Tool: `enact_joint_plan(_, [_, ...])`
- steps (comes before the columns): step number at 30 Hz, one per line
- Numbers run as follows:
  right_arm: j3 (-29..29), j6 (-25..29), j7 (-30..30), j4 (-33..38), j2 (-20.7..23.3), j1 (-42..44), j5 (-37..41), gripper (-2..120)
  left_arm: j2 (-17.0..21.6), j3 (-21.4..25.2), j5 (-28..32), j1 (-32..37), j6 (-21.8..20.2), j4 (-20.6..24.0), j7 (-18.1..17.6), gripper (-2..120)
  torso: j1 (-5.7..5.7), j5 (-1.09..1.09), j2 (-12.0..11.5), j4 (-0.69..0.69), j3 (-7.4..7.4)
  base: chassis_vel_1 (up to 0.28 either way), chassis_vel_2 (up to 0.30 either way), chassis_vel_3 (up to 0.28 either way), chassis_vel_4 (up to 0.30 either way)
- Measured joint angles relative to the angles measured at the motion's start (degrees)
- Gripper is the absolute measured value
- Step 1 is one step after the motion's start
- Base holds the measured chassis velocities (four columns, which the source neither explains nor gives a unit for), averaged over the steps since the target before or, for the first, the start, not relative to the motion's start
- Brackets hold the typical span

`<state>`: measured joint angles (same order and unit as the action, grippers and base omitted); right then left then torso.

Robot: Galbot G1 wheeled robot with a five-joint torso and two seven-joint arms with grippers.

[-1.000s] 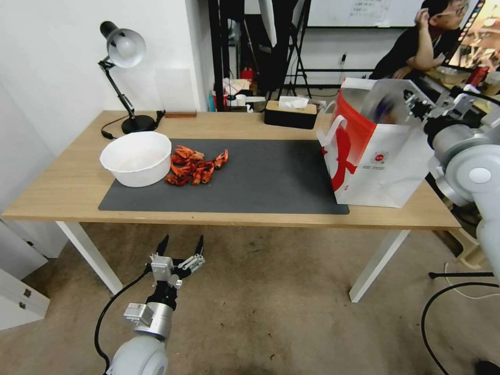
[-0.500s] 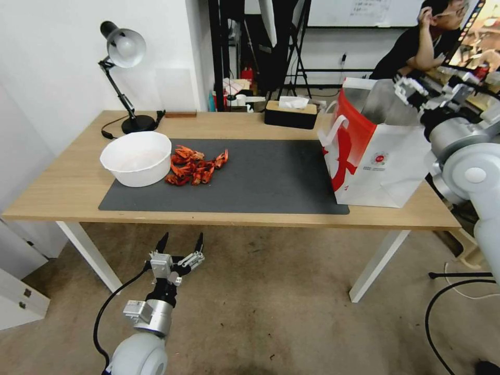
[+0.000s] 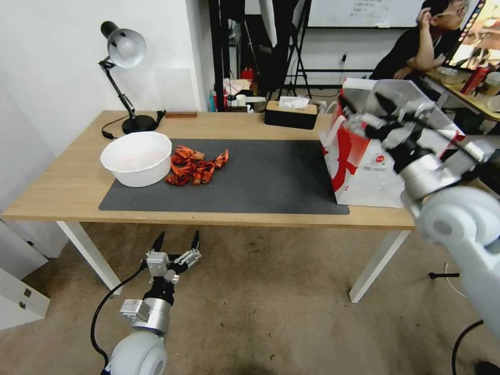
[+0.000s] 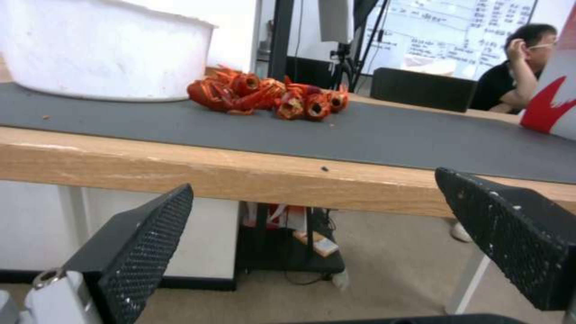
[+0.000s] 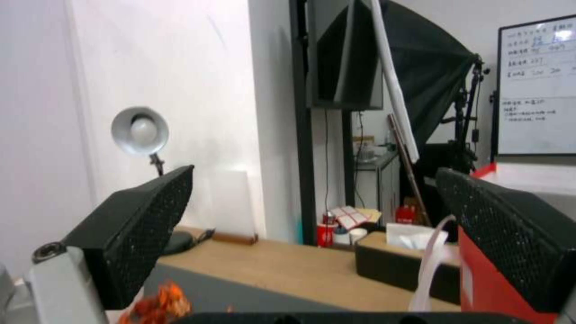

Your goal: Close the takeout container lid, then place the container into the takeout bag.

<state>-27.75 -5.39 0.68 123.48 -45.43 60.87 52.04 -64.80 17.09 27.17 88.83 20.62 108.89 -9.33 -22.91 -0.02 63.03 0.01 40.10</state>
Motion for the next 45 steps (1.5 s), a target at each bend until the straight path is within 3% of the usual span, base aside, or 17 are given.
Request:
enact_joint_plan(6, [-2.7, 4.9, -1.4, 1.9, -3.1, 11.8, -7.4, 100, -0.3, 0.2, 0.0, 0.2, 1.3, -0.7, 1.8, 100, 0.00, 0.00, 0.0, 0.00, 0.00, 0.000, 0.000, 0.000, 0.000])
enact_joint_plan(9, [-3.8, 11.5, -2.0, 1.3, -7.7, 21.9, -16.7, 100, -0.5, 0.5, -0.2, 0.4, 1.4, -0.9, 1.8, 100, 0.00, 0.02, 0.0, -0.02, 0.01, 0.000, 0.000, 0.000, 0.000])
enact_joint_plan(15, [-4.1, 15.5, -1.1, 0.6, -11.3, 27.6, -21.3, 100, -0.6, 1.1, -1.4, 0.4, 1.6, -1.2, 1.5, 100, 0.00, -0.01, 0.0, 0.00, 0.01, 0.000, 0.000, 0.000, 0.000])
enact_joint_plan(17, [-4.1, 19.3, 0.5, -0.4, -15.8, 32.9, -25.4, 100, -0.7, 1.6, -2.5, 0.3, 3.2, -1.7, 2.7, 100, 0.00, 0.00, 0.0, -0.01, 0.00, 0.000, 0.000, 0.000, 0.000])
enact_joint_plan(28, [-2.5, 22.9, 6.0, -4.8, -22.4, 35.3, -28.7, 100, -1.6, 1.4, -3.9, 0.2, 6.4, -2.7, 5.0, 100, -0.01, 0.03, 0.0, 0.00, 0.00, 0.000, 0.000, 0.000, 0.000])
enact_joint_plan(45, [-2.1, 24.9, 4.6, -8.5, -23.3, 34.9, -26.0, 100, -2.1, 0.6, -4.5, -0.4, 7.8, -4.8, 5.0, 100, -0.01, 0.02, 0.0, -0.01, 0.01, 0.000, 0.000, 0.000, 0.000])
